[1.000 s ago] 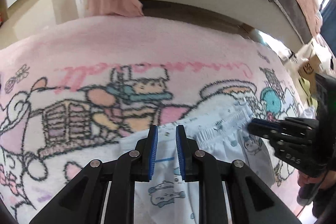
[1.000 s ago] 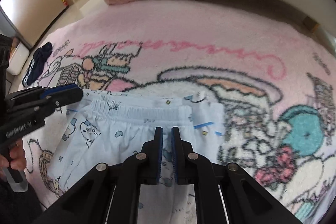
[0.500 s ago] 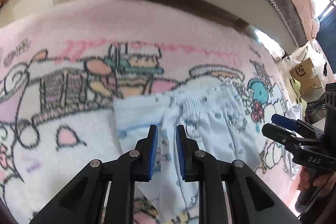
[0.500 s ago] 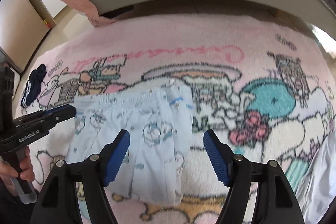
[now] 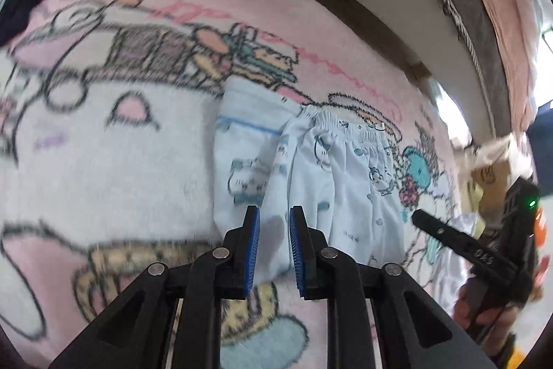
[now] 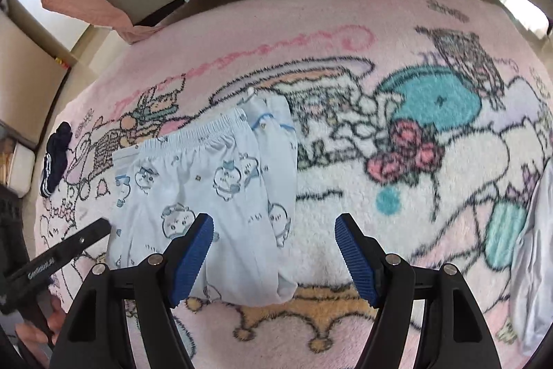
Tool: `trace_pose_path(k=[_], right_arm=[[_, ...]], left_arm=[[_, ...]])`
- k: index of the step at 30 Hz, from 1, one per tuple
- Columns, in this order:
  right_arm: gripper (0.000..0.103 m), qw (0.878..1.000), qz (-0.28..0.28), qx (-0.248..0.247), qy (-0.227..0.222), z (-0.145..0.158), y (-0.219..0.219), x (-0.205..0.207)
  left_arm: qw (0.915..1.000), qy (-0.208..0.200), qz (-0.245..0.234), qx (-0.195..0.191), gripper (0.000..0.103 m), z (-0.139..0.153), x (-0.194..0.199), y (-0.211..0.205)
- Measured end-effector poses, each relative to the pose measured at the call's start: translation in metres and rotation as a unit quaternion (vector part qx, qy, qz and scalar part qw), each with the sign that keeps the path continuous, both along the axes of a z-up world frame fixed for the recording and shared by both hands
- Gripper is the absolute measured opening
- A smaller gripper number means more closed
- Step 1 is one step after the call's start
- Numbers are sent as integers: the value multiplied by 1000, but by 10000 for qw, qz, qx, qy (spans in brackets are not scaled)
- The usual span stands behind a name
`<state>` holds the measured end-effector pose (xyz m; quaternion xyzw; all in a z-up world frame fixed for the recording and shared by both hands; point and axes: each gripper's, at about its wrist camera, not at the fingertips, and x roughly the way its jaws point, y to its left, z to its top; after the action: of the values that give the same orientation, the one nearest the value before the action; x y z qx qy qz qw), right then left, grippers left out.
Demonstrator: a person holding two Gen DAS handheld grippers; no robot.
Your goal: Fold clothes
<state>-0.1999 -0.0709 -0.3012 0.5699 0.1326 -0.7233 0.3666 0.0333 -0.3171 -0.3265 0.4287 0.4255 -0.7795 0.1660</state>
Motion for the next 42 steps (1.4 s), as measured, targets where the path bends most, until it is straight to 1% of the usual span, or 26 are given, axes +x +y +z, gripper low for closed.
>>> trace_pose_path(k=[3,5,6,8,11,14,17,18,19,20,23,25,27,28,29,30,32,35,38,39,42], right_arm=[[73,10000,-30,-16,-89,-2,4,5],[73,9998,-90,-75,-139,-2,8,8],[73,9997,-135,-125,-181,-2,11,10],[73,9989,-254,-265,-297,-2,17,14],[73,9971,-411,-404,-499,-5,24,19],[73,9959,-518,-367,-638,-12,30,24],[73,9901,-796,-603,-988,-19,42,27],[73,9859,-944,-756,-1155,-22,47,27],[73,9791,-1130,-966,-1387,-25,54,27],[73,9697,-1330,-1199,-1662,-30,61,27],[76,9391,-1794,-1574,-2474,-52,76,33],[77,9139,-2078,-1775,-3002,-67,86,37],[77,8968,-2339,-1802,-3295,-81,93,41],[77,8896,-2455,-1839,-3384,-86,95,43],[77,8850,-2529,-1870,-3433,-89,96,43],[77,8831,-2567,-1905,-3435,-90,97,42],[78,8839,-2588,-1953,-3371,-89,94,41],[82,8935,-2499,-1894,-3215,-85,84,40],[86,9015,-2412,-1847,-3082,-82,75,40],[87,9013,-2411,-1880,-3068,-82,73,39],[87,8943,-2420,-2031,-3169,-82,65,33]], left_arm=[[9992,146,204,317,16,-4,10,5],[9983,229,296,452,16,-6,14,9],[9980,248,330,487,16,-6,15,12],[9983,184,398,387,16,-7,16,22],[9978,148,522,386,16,-10,15,33],[9956,207,760,510,16,-16,19,39],[9896,317,1168,779,16,-26,28,42],[9870,353,1303,869,16,-29,31,42],[9842,390,1438,958,16,-33,34,43],[9817,418,1547,1030,16,-36,37,44],[9813,441,1531,1077,16,-40,36,48],[9811,520,1489,1121,16,-39,34,48],[9807,615,1500,1091,16,-37,33,50],[9804,661,1509,1080,16,-36,33,50],[9795,702,1539,1095,16,-36,33,50],[9777,754,1593,1143,16,-37,34,51],[9738,858,1705,1236,16,-38,36,52],[9687,1005,1861,1297,16,-40,37,53],[9686,1022,1806,1368,16,-43,28,54],[9681,1035,1790,1416,16,-44,25,54],[9663,1051,1807,1500,20,-48,19,54]])
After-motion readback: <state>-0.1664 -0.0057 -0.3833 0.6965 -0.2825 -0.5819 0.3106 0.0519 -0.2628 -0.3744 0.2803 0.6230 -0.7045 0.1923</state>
